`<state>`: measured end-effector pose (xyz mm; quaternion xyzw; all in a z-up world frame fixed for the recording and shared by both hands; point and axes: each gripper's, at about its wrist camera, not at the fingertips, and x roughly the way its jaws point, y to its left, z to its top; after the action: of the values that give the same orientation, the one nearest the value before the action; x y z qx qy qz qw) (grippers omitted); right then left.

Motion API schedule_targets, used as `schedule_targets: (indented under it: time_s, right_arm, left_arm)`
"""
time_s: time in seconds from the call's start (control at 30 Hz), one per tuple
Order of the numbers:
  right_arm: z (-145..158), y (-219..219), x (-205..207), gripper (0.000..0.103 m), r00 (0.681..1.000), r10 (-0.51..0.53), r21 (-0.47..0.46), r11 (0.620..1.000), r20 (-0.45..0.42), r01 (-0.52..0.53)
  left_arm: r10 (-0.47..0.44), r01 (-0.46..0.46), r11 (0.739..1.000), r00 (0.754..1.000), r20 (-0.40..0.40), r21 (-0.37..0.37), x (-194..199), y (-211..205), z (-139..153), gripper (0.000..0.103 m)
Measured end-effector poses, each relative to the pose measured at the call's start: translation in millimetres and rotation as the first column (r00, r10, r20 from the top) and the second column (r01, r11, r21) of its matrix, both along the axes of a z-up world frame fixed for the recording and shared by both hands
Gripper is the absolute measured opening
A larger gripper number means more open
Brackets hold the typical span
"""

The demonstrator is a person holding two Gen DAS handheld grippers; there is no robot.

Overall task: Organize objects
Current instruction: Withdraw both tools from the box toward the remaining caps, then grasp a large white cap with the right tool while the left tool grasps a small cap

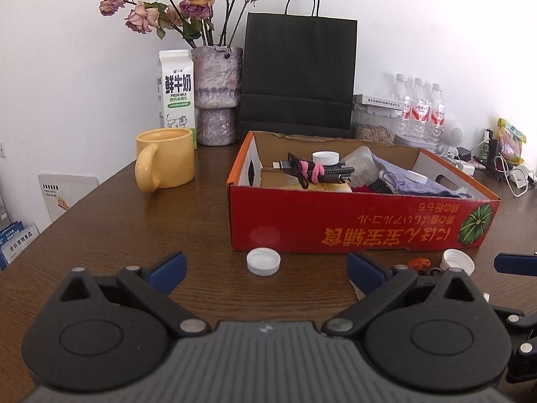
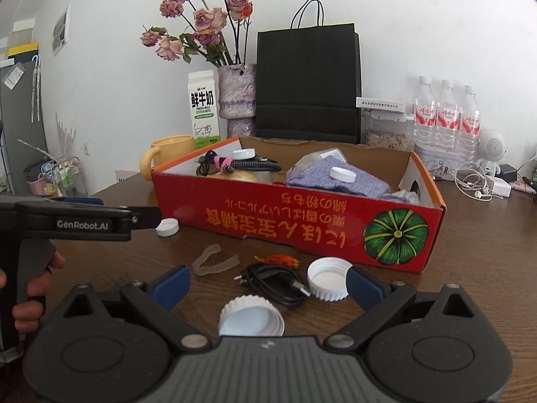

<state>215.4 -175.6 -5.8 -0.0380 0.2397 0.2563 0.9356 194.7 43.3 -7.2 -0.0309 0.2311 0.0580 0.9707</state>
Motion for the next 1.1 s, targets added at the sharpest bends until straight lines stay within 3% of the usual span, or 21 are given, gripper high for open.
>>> schedule_targets:
  time_s: [0.13, 0.27, 0.33, 0.4, 0.43, 0.63, 0.9, 1.1]
  right_arm:
    - [-3, -2, -7, 0.094, 0.999, -0.001, 0.004, 1.0, -0.037, 0.001]
    - [-6, -2, -8, 0.081, 0.996, 0.0, -0.003, 1.0, -0.091, 0.0]
    - [-8, -2, -8, 0.07, 0.993, 0.012, 0.004, 1.0, -0.114, -0.012]
    - [-9, -1, -7, 0.042, 0.991, 0.03, 0.01, 1.0, -0.134, -0.029]
    - [-10, -1, -7, 0.039, 0.989, 0.038, 0.017, 0.999, -0.142, -0.036]
    - [-7, -5, -10, 0.039, 0.993, 0.021, 0.046, 0.999, -0.112, -0.016]
    - [-1, -18, -8, 0.039, 0.994, -0.085, 0.092, 0.992, -0.061, 0.091]
    - [1, -33, -2, 0.039, 0.982, -0.184, 0.115, 0.976, -0.029, 0.186]
  left_arm:
    - [-0.018, 0.018, 1.0, 1.0, -0.01, 0.0, -6, -2, -2, 0.103]
    - [-0.028, 0.028, 1.0, 0.999, -0.018, 0.002, -7, -5, -3, 0.103]
    - [-0.029, 0.03, 1.0, 0.999, -0.02, 0.002, -7, -5, -4, 0.103]
    - [-0.03, 0.03, 1.0, 0.999, -0.024, 0.0, -7, -5, -5, 0.103]
    - [-0.029, 0.029, 1.0, 0.999, -0.025, -0.001, -7, -5, -5, 0.103]
    - [-0.023, 0.023, 1.0, 0.999, -0.04, 0.001, -5, -5, -7, 0.103]
    - [0.02, -0.02, 1.0, 0.997, -0.078, 0.007, 4, 0, -9, 0.103]
    - [0.06, -0.051, 0.996, 0.992, -0.113, 0.079, 24, 1, -9, 0.103]
